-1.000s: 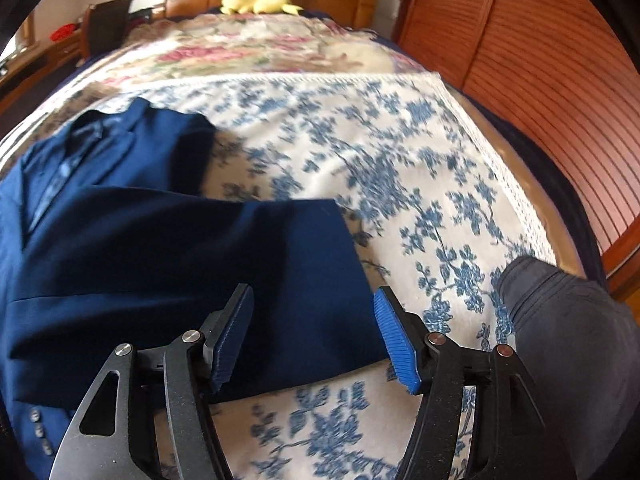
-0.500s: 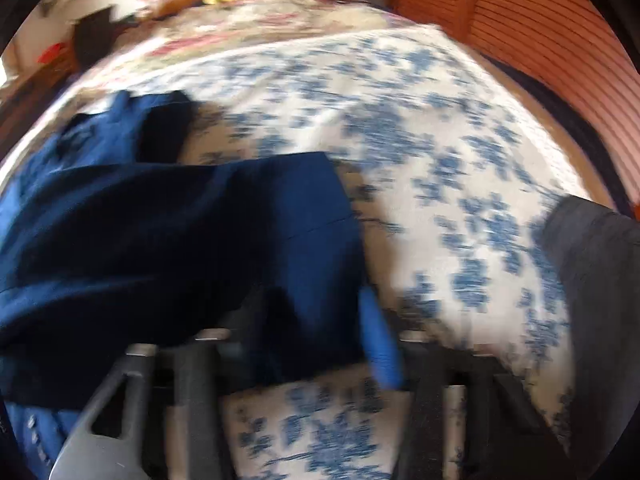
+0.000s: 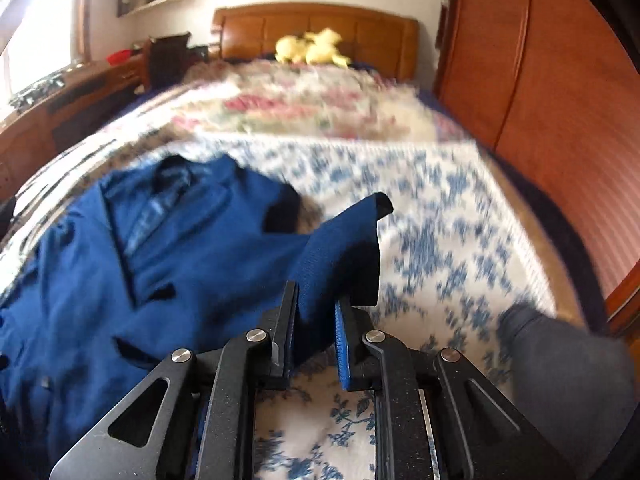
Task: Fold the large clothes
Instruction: 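Grasp the blazer side edge with the right gripper and lift it, then fold the held side panel over the blazer front and open the right gripper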
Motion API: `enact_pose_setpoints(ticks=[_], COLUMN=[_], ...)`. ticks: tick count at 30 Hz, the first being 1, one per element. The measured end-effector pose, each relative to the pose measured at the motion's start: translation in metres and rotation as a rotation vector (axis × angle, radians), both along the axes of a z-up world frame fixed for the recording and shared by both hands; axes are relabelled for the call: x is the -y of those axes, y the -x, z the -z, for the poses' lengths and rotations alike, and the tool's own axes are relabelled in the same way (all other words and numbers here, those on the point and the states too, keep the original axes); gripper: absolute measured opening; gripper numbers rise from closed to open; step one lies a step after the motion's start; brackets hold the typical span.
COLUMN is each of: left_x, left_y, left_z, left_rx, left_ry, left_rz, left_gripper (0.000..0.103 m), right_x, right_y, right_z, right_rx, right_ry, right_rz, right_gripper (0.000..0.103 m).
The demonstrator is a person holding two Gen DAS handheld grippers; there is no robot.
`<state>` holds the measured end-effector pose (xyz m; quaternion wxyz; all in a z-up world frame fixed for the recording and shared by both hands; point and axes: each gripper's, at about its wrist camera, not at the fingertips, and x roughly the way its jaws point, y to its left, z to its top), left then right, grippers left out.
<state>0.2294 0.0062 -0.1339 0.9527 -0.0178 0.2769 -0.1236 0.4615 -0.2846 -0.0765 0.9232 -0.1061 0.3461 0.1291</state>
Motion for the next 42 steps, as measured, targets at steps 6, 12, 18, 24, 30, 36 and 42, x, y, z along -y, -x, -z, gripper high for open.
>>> enact_pose_setpoints(ticks=[6, 12, 18, 24, 30, 36, 42], left_x=[-0.020, -0.042, -0.063, -0.078, -0.086, -0.088, -0.086], left_y=[0.012, 0.026, 0.039, 0.051, 0.056, 0.053, 0.051], left_z=[-0.010, -0.015, -0.019, -0.020, -0.023, -0.022, -0.021], left_rx=[0.028, 0.046, 0.059, 0.073, 0.082, 0.079, 0.077], left_ry=[0.011, 0.009, 0.003, -0.002, 0.004, 0.009, -0.001], left_rz=[-0.031, -0.062, -0.093, -0.118, -0.134, -0.137, -0.146], left_gripper=[0.059, 0.059, 0.059, 0.059, 0.059, 0.059, 0.059], right_x=[-0.040, -0.091, -0.152, -0.200, -0.213, -0.210, -0.201], right_y=[0.025, 0.046, 0.076, 0.106, 0.119, 0.143, 0.159], right_z=[-0.058, -0.102, -0.134, -0.145, -0.110, -0.056, -0.019], right_rx=[0.118, 0.206, 0.282, 0.312, 0.216, 0.085, -0.008], right_ry=[0.021, 0.029, 0.022, 0.012, 0.004, 0.016, -0.016], right_rz=[-0.058, -0.141, -0.257, -0.366, -0.405, -0.433, -0.429], right_gripper=[0.013, 0.012, 0.011, 0.011, 0.011, 0.011, 0.011])
